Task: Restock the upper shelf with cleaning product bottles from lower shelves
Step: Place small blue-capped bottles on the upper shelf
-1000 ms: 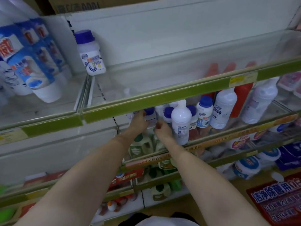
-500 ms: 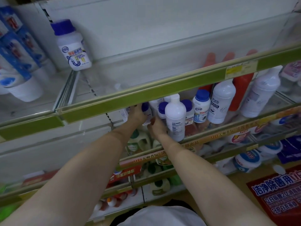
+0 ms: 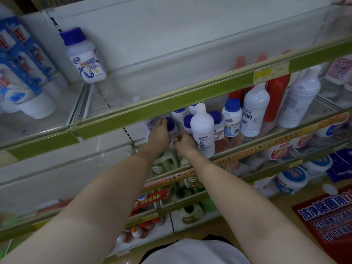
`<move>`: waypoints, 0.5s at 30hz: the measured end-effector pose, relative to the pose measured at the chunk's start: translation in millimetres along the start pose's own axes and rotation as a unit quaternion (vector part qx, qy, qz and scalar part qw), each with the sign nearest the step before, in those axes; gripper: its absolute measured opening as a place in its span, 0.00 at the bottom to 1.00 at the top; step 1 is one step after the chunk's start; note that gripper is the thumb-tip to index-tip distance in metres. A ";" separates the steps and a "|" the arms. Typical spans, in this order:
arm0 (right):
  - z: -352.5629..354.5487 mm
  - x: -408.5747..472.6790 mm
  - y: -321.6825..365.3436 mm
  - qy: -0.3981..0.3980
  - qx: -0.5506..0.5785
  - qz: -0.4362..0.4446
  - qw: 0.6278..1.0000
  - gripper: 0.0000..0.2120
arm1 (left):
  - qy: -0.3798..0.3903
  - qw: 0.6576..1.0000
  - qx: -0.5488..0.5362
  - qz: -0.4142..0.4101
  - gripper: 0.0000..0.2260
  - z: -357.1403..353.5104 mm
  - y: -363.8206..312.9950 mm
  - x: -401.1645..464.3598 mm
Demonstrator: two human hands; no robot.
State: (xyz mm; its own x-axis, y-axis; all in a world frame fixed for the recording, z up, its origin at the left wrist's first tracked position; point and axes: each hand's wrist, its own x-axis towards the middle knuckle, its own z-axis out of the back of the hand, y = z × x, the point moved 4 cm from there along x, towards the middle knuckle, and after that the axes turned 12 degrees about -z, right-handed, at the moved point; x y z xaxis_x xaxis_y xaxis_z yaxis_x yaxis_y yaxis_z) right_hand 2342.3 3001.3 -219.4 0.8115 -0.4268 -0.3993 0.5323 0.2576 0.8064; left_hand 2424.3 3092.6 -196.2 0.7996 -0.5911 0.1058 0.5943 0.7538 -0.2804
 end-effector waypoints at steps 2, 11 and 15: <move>-0.2 -0.1 1.1 -0.003 -0.013 0.004 1.000 0.17 | -0.022 1.000 0.000 -0.003 0.22 2.8 -2.1 -2.0; 1.8 -1.6 3.2 -0.015 -0.081 0.034 0.996 0.03 | -0.022 0.997 0.073 -0.025 0.21 10.0 -19.1 -3.7; -0.2 -3.1 3.2 -0.016 -0.113 0.046 0.992 0.02 | 0.009 0.994 0.102 -0.024 0.21 5.6 -22.6 -7.9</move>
State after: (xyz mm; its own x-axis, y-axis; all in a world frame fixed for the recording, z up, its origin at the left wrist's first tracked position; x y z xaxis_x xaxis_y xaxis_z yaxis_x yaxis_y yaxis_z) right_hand 2341.6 3003.6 -215.7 0.8528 -0.4183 -0.3126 0.5002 0.4821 0.7193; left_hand 2405.1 3081.8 -185.4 0.7688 -0.6319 0.0976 0.6389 0.7656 -0.0753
